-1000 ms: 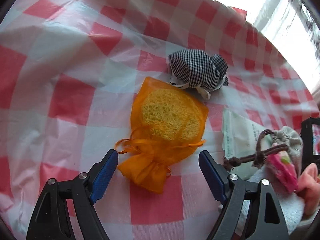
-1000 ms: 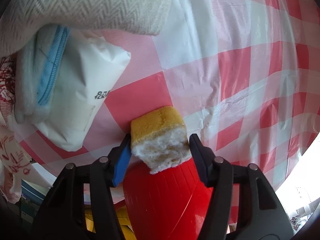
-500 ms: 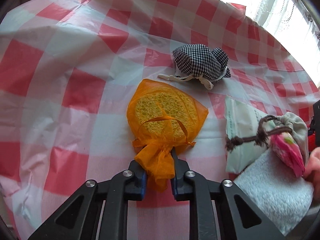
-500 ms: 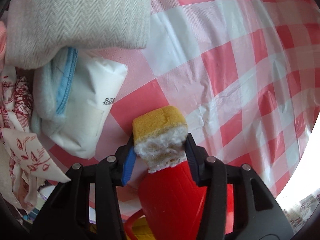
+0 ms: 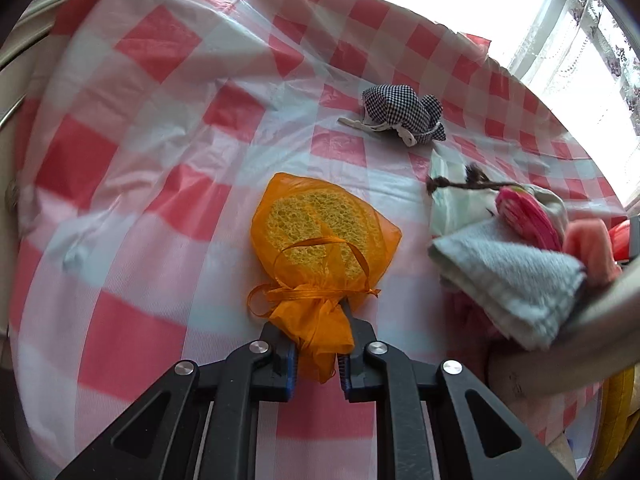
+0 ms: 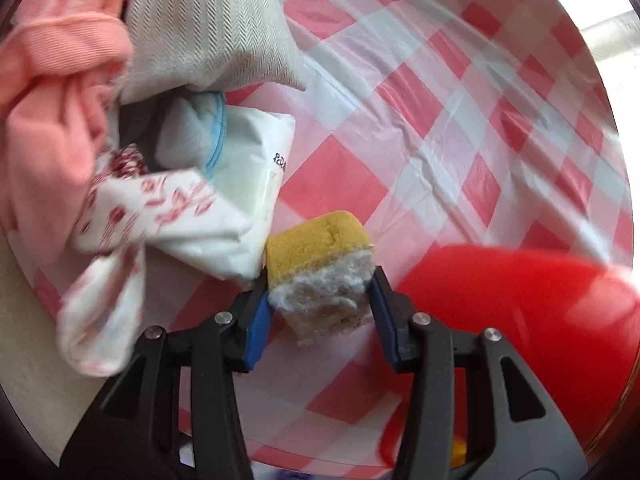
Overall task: Organize soft objects
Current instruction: 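Carry both items over the white box and open both tools to drop them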
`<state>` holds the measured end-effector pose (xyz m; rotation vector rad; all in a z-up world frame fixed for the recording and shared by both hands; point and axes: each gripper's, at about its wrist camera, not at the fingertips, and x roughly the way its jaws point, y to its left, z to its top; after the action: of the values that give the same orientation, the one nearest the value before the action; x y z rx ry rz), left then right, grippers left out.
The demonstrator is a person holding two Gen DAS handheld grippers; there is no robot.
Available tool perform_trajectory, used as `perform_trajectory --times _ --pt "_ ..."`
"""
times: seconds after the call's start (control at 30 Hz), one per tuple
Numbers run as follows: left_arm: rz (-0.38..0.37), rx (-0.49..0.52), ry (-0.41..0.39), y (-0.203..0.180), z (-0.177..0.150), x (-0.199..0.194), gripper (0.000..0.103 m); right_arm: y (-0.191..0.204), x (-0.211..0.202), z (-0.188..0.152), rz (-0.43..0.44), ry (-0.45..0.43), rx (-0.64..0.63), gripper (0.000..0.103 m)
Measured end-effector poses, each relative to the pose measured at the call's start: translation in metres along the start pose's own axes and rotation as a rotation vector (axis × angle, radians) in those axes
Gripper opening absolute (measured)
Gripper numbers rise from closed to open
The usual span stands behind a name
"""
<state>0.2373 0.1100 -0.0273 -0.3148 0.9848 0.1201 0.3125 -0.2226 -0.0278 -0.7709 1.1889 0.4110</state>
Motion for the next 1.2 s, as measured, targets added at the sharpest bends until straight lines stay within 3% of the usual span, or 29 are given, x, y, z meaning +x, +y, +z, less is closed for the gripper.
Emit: perform_trajectory --times 0.43,0.73,1.0,1.2 --pt "-0.065 -0.051 -0.051 -0.008 -0.056 -0.062 0.016 0.043 -0.026 -0.088 0.109 -0.236 0.250 0.049" --pt "-0.087 -0.017 -0.103 -0.033 -0.096 -0.108 0.016 0.066 -0.058 -0.146 0.127 -0.368 0.363 0.049" --pt "-0.153 0.059 -0.149 -0.077 -0.131 -0.145 0.016 0.067 -0.082 -0.224 0.134 -0.438 0.514 0.049" --pt "-0.270 0.167 -0.178 -0.138 -0.150 -0.161 0.016 0.058 -0.080 -0.275 0.115 -0.451 0.618 0.049"
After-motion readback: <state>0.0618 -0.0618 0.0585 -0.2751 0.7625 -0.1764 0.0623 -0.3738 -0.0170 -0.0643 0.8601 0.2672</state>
